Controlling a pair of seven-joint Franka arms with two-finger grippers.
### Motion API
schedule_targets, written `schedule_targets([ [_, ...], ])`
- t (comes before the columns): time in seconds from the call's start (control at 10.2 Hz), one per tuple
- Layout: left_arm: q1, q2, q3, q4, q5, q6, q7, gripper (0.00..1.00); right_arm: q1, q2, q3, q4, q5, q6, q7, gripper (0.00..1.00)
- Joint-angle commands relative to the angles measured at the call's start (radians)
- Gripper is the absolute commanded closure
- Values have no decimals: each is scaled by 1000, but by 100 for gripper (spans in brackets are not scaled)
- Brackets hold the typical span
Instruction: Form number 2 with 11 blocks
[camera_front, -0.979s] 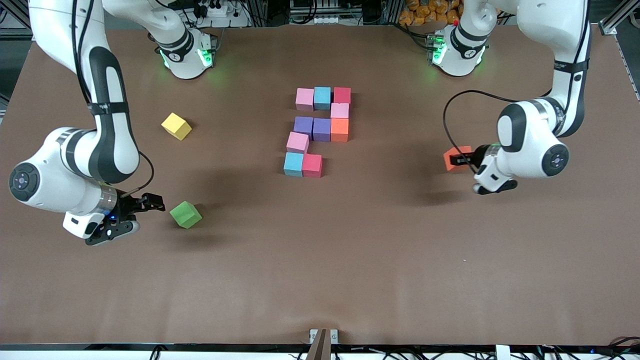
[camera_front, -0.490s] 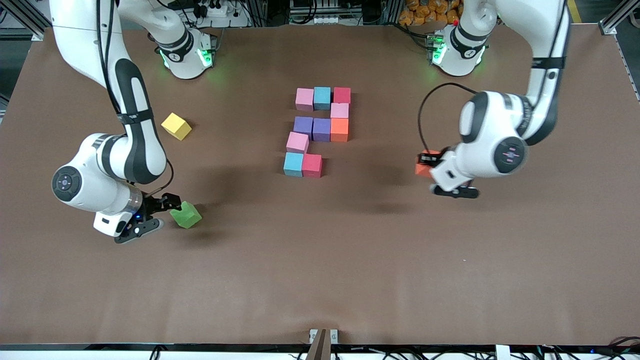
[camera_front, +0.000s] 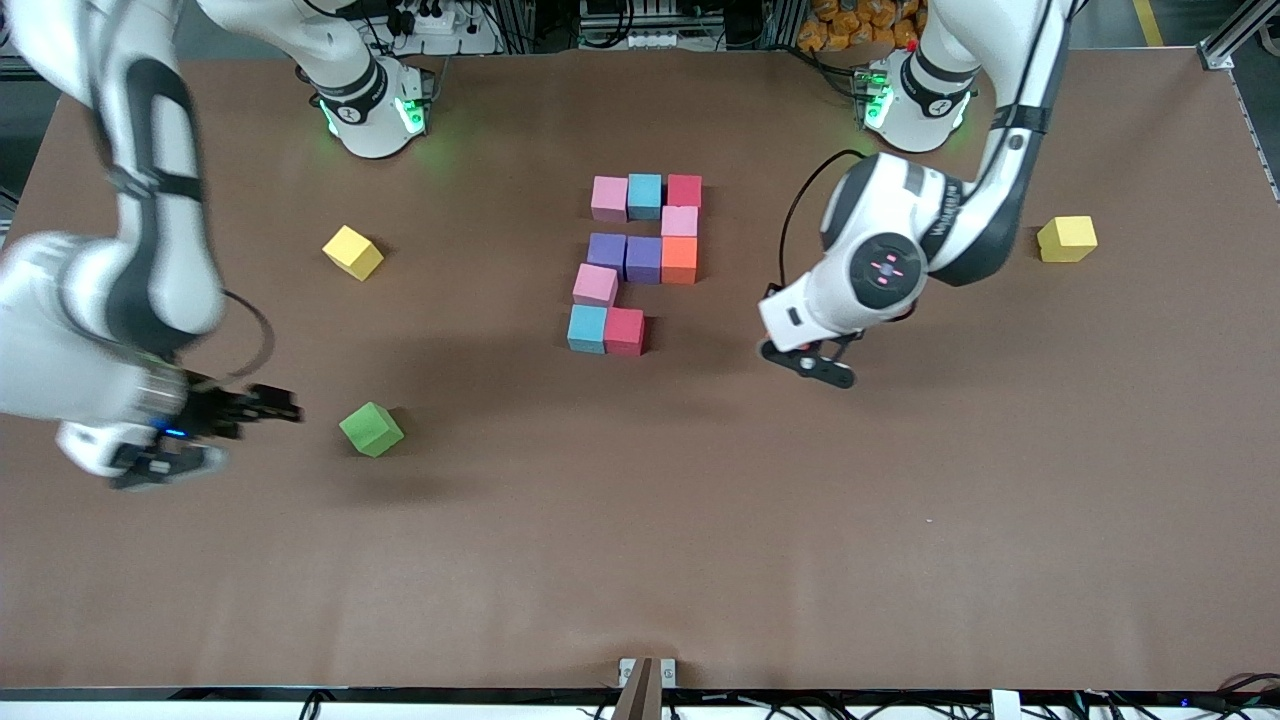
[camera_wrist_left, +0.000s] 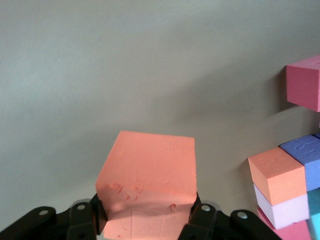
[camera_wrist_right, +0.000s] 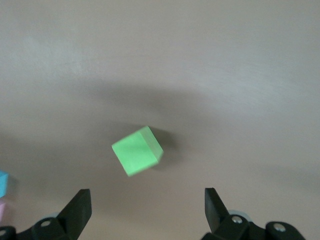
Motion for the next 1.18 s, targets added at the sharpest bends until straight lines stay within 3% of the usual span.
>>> schedule_targets([
  [0.0,-13,37,-39,22,39,66,94,95,-270,-170,274,-13,-170,-117,137,0],
  [0.2,-56,55,-41,23,70,106,163,96,-584,-265,682,-11,-309,-240,341,0],
  [0.29,-71,66,-50,25,75,130,209,95,-640,-265,781,13,-337,-301,386,0],
  [0.49,-99,87,-65,25,155,199,333,96,-642,-221,778,134,-346,-425,394,0],
  [0.88,-200,144,-61,43,236,206,361,95,-546,-233,681,131,-351,-432,399,0],
  [1.08,-223,199,-58,101,237,198,361,95,-544,-229,666,131,-351,-422,399,0],
])
